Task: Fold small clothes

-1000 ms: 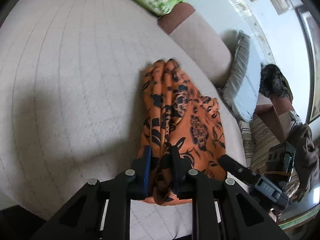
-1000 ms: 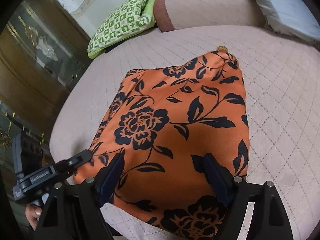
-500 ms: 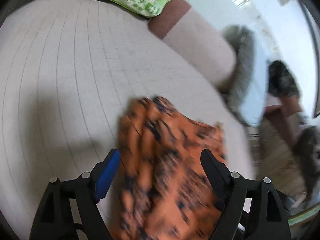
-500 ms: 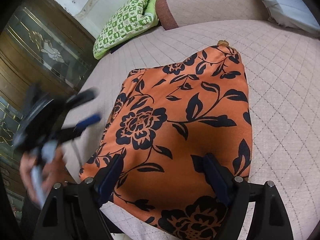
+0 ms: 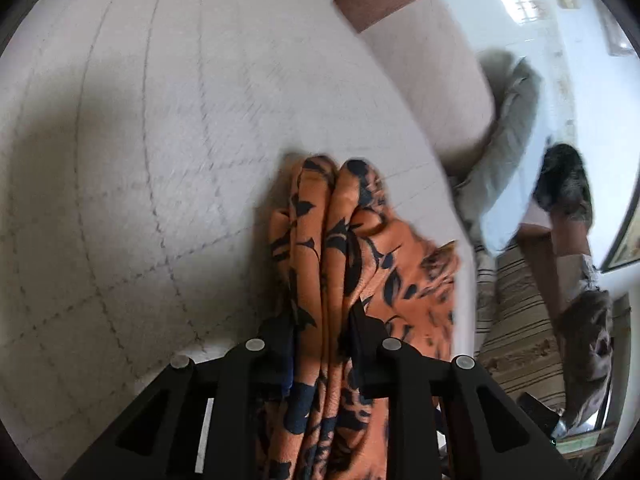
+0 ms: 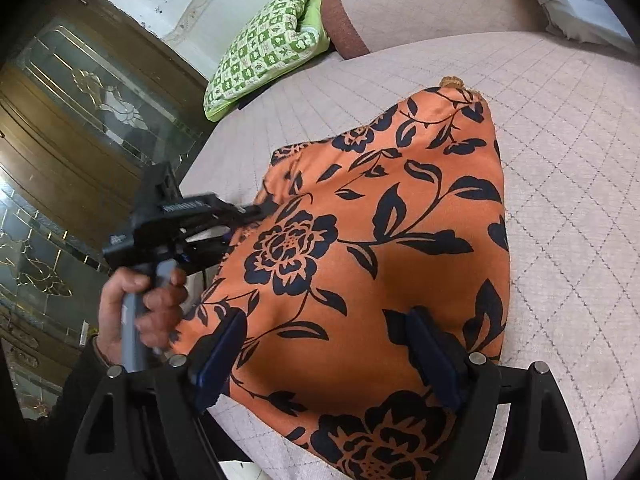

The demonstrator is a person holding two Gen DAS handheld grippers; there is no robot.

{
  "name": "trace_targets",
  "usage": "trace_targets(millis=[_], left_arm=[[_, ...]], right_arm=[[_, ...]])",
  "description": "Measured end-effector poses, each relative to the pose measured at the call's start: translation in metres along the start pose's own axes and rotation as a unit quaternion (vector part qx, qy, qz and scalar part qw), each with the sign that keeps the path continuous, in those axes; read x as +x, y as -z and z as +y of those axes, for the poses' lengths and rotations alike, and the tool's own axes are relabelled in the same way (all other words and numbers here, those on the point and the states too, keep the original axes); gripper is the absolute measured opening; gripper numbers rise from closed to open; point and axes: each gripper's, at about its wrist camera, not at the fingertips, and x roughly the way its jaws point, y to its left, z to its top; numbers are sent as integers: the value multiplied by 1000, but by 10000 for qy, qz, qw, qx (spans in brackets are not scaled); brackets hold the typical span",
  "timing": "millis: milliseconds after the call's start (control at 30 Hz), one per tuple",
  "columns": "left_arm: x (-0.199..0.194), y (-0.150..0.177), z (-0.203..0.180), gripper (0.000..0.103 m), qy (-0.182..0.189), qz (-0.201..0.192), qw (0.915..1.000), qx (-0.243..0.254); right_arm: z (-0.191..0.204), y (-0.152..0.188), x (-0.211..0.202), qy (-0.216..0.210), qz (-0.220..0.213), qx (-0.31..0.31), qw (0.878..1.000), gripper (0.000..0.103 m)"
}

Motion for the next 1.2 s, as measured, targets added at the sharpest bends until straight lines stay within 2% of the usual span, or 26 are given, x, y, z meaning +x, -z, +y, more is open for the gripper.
trace_targets(millis=[133, 233, 267, 333, 400, 500, 533, 567, 600, 633, 667, 767, 833, 933, 1000, 1067, 1100, 1133, 1167, 1200], left_arm=[[-6, 4, -14, 26, -297, -118, 9984, 471], [-15, -3, -12, 30, -233, -83, 9992, 323], [-2, -8, -17, 32, -206, -122, 9994, 251], [-6, -14, -17, 39, -121, -156, 9996, 177], [-2, -20, -25, 50, -105, -188, 9995, 233], [10, -24, -29, 54, -153, -95, 9994, 282], [12, -24, -27, 54, -349, -236, 9985, 347], [12, -24, -19, 34, -588, -294, 9973, 332], [17, -24, -9, 25, -545, -162, 9983, 137], [18, -24, 2, 23, -326, -138, 9992, -203], [16, -25, 7, 22, -184, -142, 9990, -372], [15, -24, -7, 23, -482, -200, 9986, 66], [12, -24, -15, 26, -534, -251, 9981, 174], [1, -23, -18, 37, -526, -439, 9976, 73], [-7, -24, -19, 54, -517, -642, 9965, 106], [-9, -26, -21, 57, -534, -819, 9950, 185], [-5, -27, -21, 50, -622, -805, 9944, 294], [4, -28, -20, 29, -818, -694, 9934, 414], [19, -28, -11, 13, -1144, -425, 9919, 338], [20, -28, -4, 12, -1023, -471, 9935, 142]], right_arm=[[0, -13, -13, -245, 8, 244, 9994, 84], [3, -37, -23, -658, -198, 256, 9973, 84], [1, -47, -22, -751, -243, 306, 9964, 84], [-9, -68, -15, -979, -302, 554, 9932, 84], [-23, -86, 3, -1341, -178, 905, 9867, 85], [-49, -99, 31, -1378, -58, 1314, 9817, 84], [-61, -100, 41, -1182, -18, 1422, 9828, 84], [-79, -98, 51, -789, 19, 1680, 9826, 84], [-97, -92, 56, -889, -59, 2130, 9730, 73], [-105, -89, 54, -983, -157, 2371, 9664, 62], [-108, -88, 51, -1057, -197, 2465, 9632, 60], [-91, -92, 46, -956, -52, 2205, 9707, 60], [-72, -98, 41, -1021, -45, 1888, 9767, 66], [-50, -110, 34, -1097, -248, 1463, 9828, 75], [-44, -118, 37, -1121, -304, 1329, 9843, 76], [-55, -122, 50, -959, -256, 1421, 9849, 76], [-72, -120, 65, -558, -139, 1579, 9858, 76], [-89, -116, 73, -480, -51, 1846, 9816, 74], [-101, -112, 74, -701, -166, 2128, 9744, 71], [-104, -111, 67, -889, -322, 2280, 9691, 70]])
